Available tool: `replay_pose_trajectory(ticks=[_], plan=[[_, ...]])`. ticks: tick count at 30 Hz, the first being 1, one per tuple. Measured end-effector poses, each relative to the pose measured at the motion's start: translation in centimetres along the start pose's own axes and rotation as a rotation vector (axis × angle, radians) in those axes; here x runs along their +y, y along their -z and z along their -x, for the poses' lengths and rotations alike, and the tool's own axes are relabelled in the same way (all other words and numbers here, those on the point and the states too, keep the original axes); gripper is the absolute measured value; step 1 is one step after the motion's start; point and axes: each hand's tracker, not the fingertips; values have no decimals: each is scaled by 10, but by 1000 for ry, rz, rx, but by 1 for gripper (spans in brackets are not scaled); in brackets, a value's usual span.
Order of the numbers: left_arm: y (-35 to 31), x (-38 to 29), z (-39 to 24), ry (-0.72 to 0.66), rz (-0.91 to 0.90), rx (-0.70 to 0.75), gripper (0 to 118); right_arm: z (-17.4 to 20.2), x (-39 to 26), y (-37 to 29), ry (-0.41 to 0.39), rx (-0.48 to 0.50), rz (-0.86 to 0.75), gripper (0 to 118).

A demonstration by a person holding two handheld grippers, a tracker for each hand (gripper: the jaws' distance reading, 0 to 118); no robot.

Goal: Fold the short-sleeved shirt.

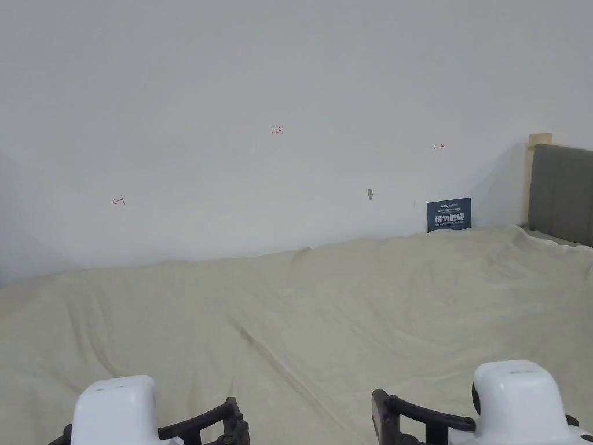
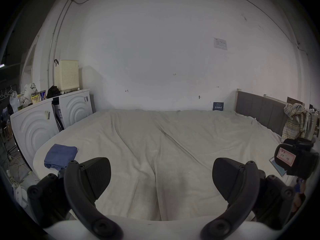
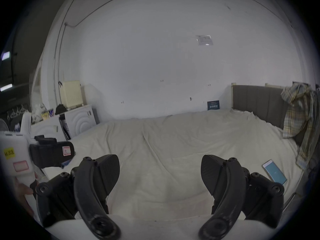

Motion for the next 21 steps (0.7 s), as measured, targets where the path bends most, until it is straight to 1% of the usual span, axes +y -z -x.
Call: replay_pose_trajectory(ticks=[2,4,5,7,11,13,16,21], plan=[[-3,0,0,20,-20,12,116,-1,0,-1,-5,-16,-6,99],[-4,1,-1,28,-29,22,116,-2,1,-1,-22,-60,-13,99],[-4,1,-2,28,-29,21,116,-2,1,-1,-36,-71,-7,99],[-3,1,-1,22,-21,15,116,-2,1,-3,-37,-79,-6,99],[0,-1,1,1,2,18,116,3,2,-1,-51,-113,46,99],[0,-2,2,0,3,18,116,2,2,1,-39,-113,62,99],[0,-3,4,3,8,26,116,-2,3,2,0,-96,70,99],[0,-4,7,-3,6,29,116,-4,4,5,8,-90,79,99]])
